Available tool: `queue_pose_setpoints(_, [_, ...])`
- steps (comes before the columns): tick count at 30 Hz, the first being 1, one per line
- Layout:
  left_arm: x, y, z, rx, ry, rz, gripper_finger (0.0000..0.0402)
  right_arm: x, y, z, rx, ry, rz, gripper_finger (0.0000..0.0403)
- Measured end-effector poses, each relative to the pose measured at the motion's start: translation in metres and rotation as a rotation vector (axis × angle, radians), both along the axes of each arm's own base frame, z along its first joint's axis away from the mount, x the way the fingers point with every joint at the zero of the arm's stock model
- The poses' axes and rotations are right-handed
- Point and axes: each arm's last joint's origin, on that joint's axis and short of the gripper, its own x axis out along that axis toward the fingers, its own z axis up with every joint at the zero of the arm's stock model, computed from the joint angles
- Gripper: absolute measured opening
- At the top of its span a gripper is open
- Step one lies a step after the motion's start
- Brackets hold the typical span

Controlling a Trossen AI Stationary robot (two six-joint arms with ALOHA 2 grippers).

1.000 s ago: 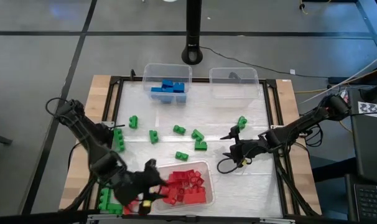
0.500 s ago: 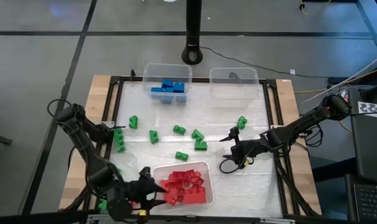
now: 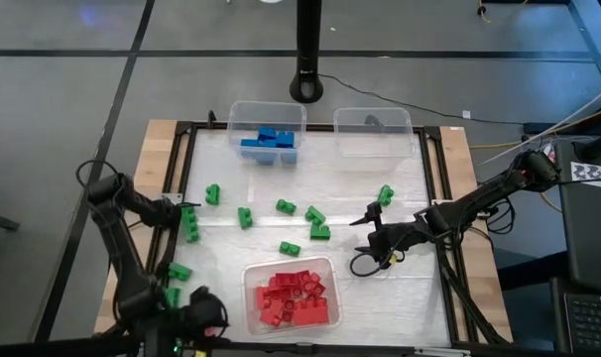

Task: Sort blocks
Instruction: Put the red game piece into the bottom transparent bin

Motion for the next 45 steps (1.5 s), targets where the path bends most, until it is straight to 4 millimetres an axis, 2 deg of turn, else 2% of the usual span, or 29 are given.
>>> queue_pose_setpoints(4, [-0.012,-0.019,-0.024,-0.044,0.072,0.080,0.0166,0.000,0.000,0.000,-0.002,-0.003,-0.004,0.0351])
queue_pose_setpoints(8, [-0.015,-0.035,-0.054,-0.062,0.209,0.092,0.0166,0.000,0.000,0.000,-0.004,-0.005,-0.006,0.0351])
queue_pose_setpoints(11, [-0.015,-0.042,-0.076,-0.040,0.330,0.077,0.0166,0.001,0.000,0.001,-0.005,-0.012,-0.005,0.0351])
queue_pose_setpoints(14, [-0.013,-0.042,-0.090,0.034,0.380,0.054,0.0166,0.001,0.000,0.001,-0.005,-0.018,-0.004,0.0351])
queue_pose_setpoints(23, [-0.012,-0.033,-0.110,0.265,0.448,-0.028,0.0166,0.001,0.000,0.001,-0.011,-0.019,-0.010,0.0351])
queue_pose_setpoints(33, [-0.016,-0.024,-0.122,0.395,0.517,-0.082,0.0166,0.001,-0.001,0.002,-0.034,-0.027,-0.036,0.0351])
queue_pose_setpoints(45, [-0.020,-0.012,-0.141,0.491,0.496,-0.110,0.0166,0.001,-0.001,0.001,-0.052,-0.026,-0.032,0.0351])
